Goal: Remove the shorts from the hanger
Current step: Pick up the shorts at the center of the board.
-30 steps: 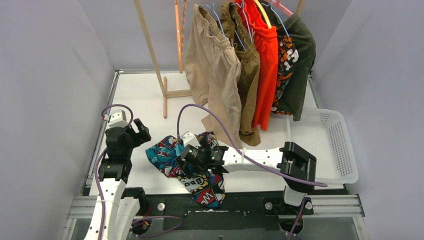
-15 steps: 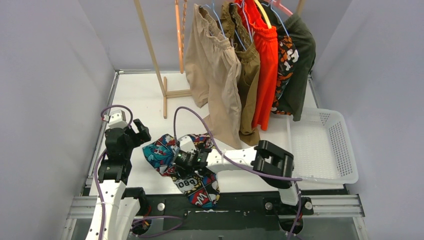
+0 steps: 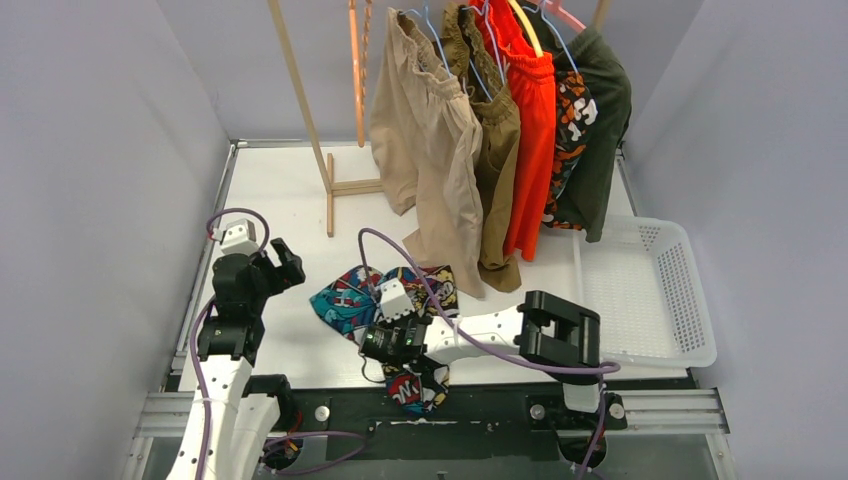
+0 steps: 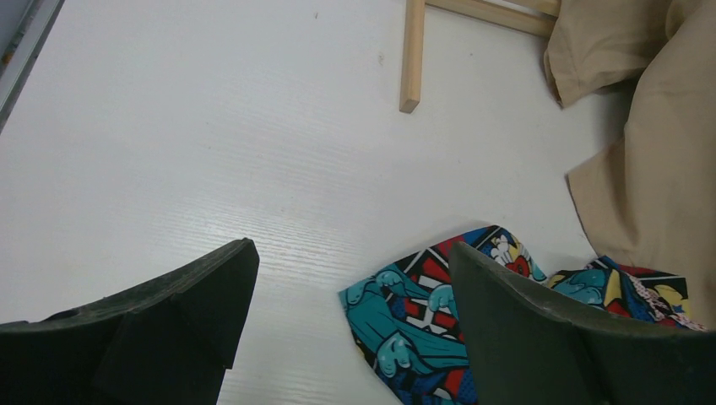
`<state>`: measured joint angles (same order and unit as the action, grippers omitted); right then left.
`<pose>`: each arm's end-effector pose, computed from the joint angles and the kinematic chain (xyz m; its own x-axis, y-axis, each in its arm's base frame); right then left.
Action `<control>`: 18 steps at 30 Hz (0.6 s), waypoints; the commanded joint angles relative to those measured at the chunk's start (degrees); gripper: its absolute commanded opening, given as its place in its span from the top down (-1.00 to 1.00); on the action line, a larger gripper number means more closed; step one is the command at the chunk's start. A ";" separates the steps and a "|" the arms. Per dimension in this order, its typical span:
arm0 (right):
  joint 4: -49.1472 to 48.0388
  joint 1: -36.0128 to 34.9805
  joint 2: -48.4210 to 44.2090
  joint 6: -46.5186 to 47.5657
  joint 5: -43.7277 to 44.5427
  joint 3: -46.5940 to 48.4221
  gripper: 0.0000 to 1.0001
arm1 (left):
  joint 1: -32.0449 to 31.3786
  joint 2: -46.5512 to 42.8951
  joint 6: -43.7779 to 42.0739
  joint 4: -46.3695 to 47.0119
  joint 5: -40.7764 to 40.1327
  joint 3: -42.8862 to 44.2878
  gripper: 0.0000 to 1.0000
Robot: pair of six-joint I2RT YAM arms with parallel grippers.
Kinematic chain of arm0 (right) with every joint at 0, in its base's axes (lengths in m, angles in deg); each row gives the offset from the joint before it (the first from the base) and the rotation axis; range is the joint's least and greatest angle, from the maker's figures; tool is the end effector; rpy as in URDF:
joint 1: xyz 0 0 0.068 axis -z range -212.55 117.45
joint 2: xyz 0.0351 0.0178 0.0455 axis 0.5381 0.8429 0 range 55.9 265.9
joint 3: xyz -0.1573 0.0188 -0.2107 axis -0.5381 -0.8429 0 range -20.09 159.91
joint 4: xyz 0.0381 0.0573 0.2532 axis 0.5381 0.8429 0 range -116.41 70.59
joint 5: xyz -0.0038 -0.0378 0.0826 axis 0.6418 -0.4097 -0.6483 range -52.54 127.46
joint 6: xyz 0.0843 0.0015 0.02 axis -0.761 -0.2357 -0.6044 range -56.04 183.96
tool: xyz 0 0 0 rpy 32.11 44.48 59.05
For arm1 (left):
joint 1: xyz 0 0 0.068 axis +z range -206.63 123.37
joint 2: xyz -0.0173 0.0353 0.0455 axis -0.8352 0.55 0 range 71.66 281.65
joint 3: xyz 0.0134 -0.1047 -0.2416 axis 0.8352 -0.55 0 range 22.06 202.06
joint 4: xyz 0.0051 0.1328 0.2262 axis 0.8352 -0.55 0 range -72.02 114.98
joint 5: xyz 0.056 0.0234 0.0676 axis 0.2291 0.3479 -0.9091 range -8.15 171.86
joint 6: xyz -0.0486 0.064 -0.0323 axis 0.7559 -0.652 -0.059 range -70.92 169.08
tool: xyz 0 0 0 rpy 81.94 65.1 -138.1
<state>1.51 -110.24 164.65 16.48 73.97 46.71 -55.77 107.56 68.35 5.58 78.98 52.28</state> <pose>0.1237 0.3533 0.1074 -0.6819 -0.3461 -0.6444 -0.3535 0.9272 -0.1239 0.2006 0.0068 0.2343 -0.3801 -0.3353 -0.8620 -0.1970 0.9399 -0.2788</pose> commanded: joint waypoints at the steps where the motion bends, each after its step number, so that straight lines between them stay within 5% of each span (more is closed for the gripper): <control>1: 5.89 -1.94 -10.16 0.27 15.93 -1.29 1.00 | 0.04 -0.11 -0.55 3.67 1.58 0.46 -0.68; 7: 7.91 -3.63 -25.40 -1.17 26.61 -2.87 1.00 | -0.07 -0.69 -0.68 3.90 1.75 0.11 -0.68; 18: 20.33 -4.29 -54.15 -10.23 30.77 -4.49 1.00 | 0.02 1.56 -1.37 5.51 3.53 0.28 -0.68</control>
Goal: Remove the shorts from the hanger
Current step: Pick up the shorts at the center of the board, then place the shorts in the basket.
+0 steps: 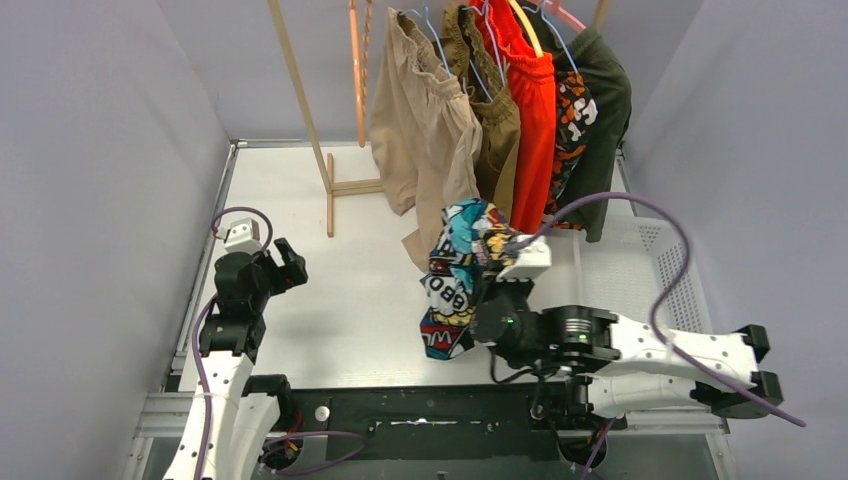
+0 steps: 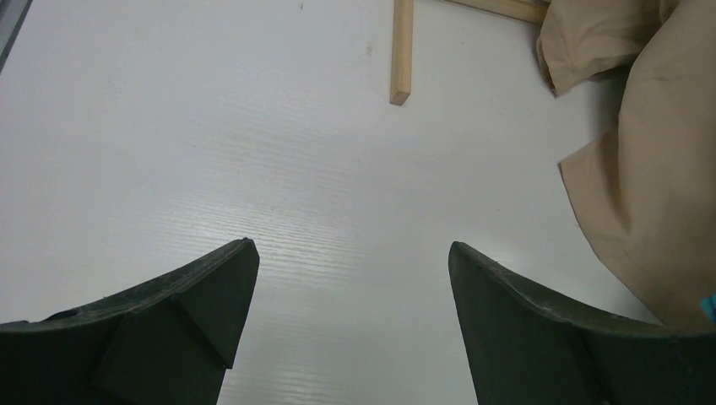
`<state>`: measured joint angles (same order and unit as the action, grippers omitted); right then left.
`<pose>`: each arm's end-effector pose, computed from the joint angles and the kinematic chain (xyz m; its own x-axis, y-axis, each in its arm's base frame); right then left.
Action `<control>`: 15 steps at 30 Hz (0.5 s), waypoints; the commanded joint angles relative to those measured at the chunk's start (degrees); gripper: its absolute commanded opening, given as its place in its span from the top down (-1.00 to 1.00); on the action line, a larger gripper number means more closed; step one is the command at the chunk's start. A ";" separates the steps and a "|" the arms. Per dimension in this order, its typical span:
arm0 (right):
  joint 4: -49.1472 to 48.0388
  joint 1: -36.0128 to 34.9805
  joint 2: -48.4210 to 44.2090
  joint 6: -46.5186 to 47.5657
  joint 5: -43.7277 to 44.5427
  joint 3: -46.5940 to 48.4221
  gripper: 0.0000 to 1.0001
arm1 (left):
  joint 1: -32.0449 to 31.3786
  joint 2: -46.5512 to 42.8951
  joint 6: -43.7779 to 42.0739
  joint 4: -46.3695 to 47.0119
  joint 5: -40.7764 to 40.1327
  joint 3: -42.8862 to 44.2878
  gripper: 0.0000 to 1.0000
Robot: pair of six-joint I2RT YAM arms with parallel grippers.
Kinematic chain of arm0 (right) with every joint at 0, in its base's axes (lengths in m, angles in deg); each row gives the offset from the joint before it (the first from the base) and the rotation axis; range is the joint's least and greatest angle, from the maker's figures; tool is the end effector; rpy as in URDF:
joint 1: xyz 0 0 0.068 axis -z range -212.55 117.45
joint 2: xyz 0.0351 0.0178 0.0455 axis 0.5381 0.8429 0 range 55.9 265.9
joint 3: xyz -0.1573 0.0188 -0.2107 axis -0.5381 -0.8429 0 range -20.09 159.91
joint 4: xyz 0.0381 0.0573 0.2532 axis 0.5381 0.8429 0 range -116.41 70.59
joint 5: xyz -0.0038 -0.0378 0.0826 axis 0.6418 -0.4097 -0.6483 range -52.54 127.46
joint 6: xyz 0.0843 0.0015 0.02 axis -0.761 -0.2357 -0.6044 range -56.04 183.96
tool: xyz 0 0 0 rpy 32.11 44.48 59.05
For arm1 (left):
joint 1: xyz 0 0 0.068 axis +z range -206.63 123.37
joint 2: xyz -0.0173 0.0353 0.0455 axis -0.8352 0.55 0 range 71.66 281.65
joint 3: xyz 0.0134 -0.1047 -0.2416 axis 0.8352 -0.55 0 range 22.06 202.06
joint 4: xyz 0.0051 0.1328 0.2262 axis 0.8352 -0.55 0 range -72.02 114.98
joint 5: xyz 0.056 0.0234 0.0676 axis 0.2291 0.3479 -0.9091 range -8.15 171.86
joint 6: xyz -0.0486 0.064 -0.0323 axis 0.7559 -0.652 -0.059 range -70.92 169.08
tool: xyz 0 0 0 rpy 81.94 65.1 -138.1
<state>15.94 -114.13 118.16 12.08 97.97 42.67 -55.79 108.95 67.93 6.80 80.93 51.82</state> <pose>0.0997 0.2180 0.3264 -0.3687 0.1540 -0.9167 -0.1649 0.9597 0.2276 0.2047 0.0042 0.2297 -0.4011 -0.3290 -0.8549 -0.1679 0.9439 -0.2844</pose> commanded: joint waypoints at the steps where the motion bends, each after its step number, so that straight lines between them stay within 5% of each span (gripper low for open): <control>1: 8.05 -0.37 -9.67 -7.39 7.21 -0.44 1.00 | 0.04 0.08 -0.93 4.34 1.57 0.70 -0.67; 11: 30.01 3.49 -12.81 -19.87 13.07 1.94 1.00 | -0.04 -0.42 -1.09 4.57 1.65 0.28 -0.68; 15: 27.49 15.84 -6.26 -6.56 9.59 4.83 1.00 | 0.06 0.36 -1.10 4.46 1.75 0.45 -0.68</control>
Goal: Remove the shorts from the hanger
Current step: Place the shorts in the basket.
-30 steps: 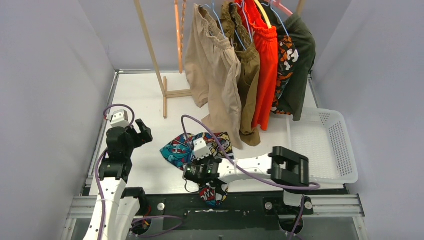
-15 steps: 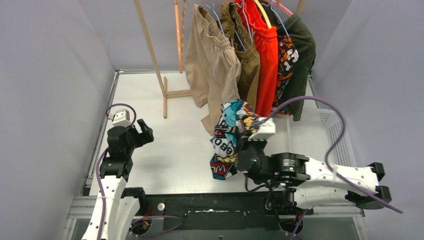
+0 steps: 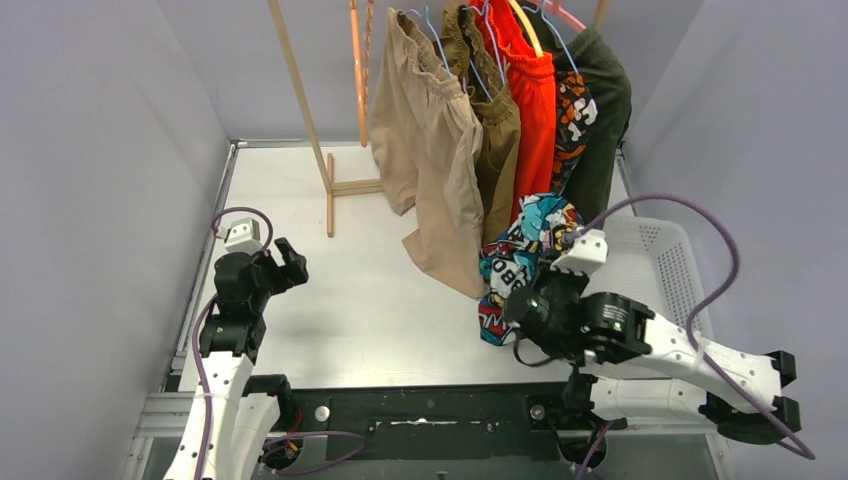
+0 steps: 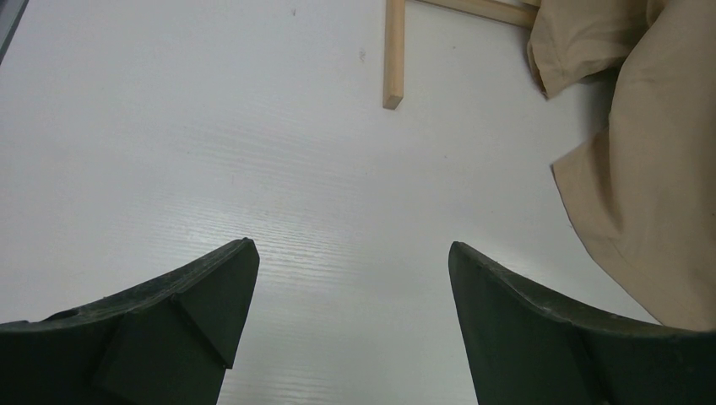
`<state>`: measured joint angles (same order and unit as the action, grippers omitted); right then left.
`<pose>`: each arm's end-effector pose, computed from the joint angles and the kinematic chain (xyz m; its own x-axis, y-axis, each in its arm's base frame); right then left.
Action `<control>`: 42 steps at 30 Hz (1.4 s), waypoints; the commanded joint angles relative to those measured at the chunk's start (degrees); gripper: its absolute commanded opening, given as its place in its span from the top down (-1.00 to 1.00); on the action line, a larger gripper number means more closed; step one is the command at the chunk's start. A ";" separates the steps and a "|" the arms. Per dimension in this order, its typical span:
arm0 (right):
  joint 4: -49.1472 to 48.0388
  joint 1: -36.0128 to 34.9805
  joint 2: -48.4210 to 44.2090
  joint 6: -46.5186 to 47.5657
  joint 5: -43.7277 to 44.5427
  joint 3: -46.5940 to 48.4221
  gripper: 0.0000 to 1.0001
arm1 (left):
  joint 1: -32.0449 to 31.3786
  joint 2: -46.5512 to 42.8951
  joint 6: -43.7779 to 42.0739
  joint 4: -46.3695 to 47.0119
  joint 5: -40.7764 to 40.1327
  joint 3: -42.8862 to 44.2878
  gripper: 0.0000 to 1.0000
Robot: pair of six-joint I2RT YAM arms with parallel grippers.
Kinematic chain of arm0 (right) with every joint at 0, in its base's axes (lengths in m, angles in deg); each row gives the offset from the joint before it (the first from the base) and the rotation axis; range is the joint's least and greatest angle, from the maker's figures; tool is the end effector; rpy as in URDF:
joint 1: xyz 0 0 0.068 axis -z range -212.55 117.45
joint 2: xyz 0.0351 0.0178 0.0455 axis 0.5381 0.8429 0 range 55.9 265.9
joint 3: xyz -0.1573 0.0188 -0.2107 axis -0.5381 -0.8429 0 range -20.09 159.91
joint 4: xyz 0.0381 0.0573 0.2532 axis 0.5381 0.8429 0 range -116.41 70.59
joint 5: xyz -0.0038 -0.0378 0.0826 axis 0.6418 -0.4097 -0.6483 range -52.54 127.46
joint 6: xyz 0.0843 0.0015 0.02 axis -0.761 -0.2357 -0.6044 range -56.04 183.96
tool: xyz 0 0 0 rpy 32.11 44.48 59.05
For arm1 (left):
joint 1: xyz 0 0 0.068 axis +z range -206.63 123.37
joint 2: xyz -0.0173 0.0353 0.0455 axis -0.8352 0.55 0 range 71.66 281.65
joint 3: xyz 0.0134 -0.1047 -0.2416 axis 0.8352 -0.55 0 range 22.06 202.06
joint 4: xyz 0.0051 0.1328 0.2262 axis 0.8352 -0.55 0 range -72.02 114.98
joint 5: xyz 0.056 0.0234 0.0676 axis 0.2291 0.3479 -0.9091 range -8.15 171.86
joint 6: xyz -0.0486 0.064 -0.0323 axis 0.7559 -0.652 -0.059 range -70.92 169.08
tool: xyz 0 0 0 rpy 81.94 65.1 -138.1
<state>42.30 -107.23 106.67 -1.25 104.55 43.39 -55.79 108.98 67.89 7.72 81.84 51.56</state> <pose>0.1061 0.1201 0.3372 -0.3091 0.2092 -0.9277 0.0987 0.9773 0.1875 0.2057 0.0030 0.2300 -0.3964 -0.3283 -0.8574 -0.1508 0.9445 -0.2919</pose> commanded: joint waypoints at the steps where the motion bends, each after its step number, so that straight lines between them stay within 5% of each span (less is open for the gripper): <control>1: 2.49 12.23 7.06 6.53 2.72 4.96 1.00 | 0.04 0.49 -1.05 3.55 0.83 0.74 -0.68; 4: 5.51 22.95 8.91 8.56 2.02 8.59 1.00 | -0.05 0.60 -1.03 3.46 0.81 0.74 -0.68; 11: -18.13 38.00 -2.55 36.04 -4.46 10.74 1.00 | -0.05 0.51 -1.10 3.47 0.57 0.54 -0.68; 15: -25.20 45.68 1.56 48.38 -7.99 15.84 1.00 | -0.05 0.72 -1.05 3.49 0.96 0.57 -0.68; 21: -27.52 63.80 6.75 48.52 -23.64 14.16 1.00 | -0.05 0.79 -0.97 3.66 1.20 0.58 -0.68; 26: -33.74 79.34 6.26 46.09 -48.69 3.79 1.00 | -0.07 0.30 -0.97 3.70 1.16 0.31 -0.68; 30: -39.00 88.84 10.61 44.84 -52.42 -5.27 1.00 | -0.06 0.53 -0.89 3.81 1.37 0.29 -0.67; 33: -38.93 97.94 14.20 45.11 -64.27 -4.85 1.00 | -0.27 0.80 -0.88 3.81 1.73 0.30 -0.68; 39: -38.20 99.63 13.98 44.60 -54.69 -1.84 1.00 | -0.40 0.99 -0.96 4.06 1.71 0.30 -0.67; 42: -40.71 99.68 13.06 44.90 -57.53 -0.56 1.00 | -0.36 1.08 -1.05 4.07 1.46 0.38 -0.67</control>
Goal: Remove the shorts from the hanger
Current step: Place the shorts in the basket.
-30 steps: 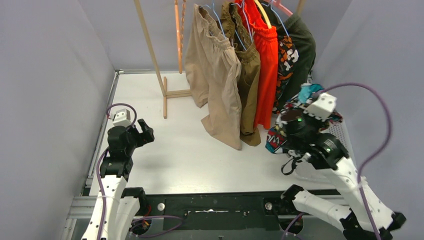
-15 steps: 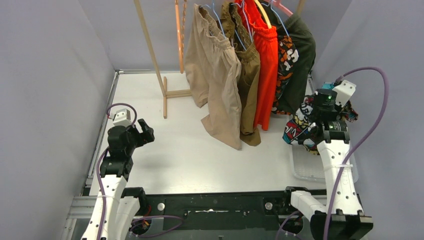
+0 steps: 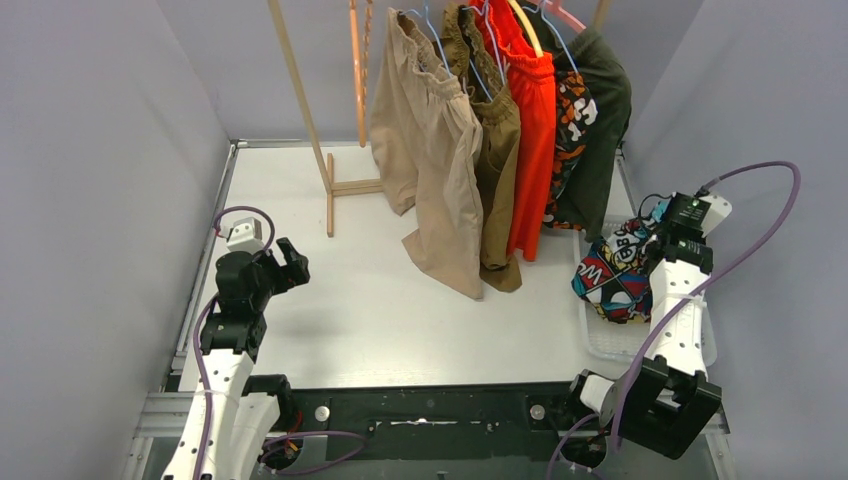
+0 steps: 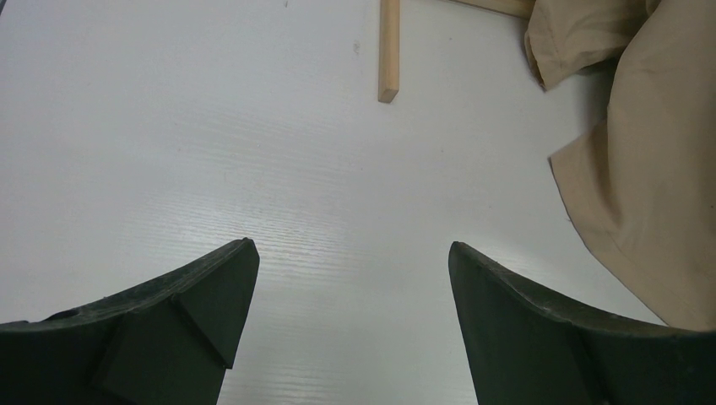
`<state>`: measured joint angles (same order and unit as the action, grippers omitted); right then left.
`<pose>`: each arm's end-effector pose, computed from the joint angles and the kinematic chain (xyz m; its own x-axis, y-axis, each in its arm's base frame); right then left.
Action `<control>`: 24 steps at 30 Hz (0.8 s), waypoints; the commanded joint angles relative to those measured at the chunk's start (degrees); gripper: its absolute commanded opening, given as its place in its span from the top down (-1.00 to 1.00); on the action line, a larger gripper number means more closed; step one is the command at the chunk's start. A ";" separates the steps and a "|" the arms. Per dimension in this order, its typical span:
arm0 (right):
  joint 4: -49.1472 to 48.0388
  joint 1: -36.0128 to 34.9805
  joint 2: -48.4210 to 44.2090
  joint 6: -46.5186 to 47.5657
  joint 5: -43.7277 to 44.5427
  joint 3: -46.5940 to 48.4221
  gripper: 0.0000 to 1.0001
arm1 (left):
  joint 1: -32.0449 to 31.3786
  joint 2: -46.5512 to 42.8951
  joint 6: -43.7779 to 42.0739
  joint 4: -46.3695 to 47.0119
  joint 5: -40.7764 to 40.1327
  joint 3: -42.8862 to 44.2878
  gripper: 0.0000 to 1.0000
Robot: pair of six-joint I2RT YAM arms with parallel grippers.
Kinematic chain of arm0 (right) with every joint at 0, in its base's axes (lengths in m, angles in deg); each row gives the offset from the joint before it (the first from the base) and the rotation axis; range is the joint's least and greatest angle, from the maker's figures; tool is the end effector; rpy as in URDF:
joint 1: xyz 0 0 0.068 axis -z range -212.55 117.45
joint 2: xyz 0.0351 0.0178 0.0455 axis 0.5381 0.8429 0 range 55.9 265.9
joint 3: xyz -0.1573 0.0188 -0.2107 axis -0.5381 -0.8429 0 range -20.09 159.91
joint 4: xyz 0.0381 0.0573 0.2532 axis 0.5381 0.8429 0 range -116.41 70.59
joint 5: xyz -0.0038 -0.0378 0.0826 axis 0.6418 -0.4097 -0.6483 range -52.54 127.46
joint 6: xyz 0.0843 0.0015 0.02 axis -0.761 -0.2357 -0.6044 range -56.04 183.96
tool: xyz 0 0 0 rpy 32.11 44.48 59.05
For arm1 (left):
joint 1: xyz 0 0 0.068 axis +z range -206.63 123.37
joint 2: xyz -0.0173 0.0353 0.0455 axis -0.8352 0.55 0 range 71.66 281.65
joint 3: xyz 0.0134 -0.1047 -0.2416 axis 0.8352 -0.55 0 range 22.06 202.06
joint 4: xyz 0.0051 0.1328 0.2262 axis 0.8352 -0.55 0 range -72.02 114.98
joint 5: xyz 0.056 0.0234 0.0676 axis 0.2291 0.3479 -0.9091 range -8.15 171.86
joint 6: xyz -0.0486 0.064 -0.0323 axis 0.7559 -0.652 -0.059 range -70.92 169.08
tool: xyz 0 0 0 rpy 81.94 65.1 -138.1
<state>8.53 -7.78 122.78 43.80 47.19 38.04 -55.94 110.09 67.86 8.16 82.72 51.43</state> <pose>0.2493 -0.1292 0.2662 -0.4081 0.5624 -0.7191 0.7081 0.6922 0.1395 0.2083 0.0013 0.2265 -0.4137 -0.3269 -0.8497 -0.1391 0.9450 -0.2959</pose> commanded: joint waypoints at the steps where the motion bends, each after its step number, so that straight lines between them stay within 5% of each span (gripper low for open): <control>1: -7.87 0.24 -2.64 -0.21 -0.42 4.76 1.00 | -0.16 0.05 -1.03 3.64 0.59 0.56 -0.68; 8: -11.04 -0.46 7.07 1.37 -0.27 2.20 1.00 | -0.25 -0.38 -1.03 3.69 0.96 0.39 -0.68; 12: -12.33 -1.50 8.97 0.78 -1.41 -3.89 0.81 | -0.25 -0.24 -1.12 3.66 0.50 0.41 -0.67; 20: -10.50 -1.76 5.89 2.27 -12.68 -4.28 0.19 | -0.25 0.32 -1.10 3.81 1.09 0.52 -0.67; 24: -9.01 -1.67 3.94 2.43 -16.42 -1.88 -0.33 | -0.25 0.32 -1.12 3.77 1.02 0.52 -0.67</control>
<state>0.94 -9.09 130.62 45.31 36.09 31.68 -55.94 110.53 67.84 8.33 82.83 51.43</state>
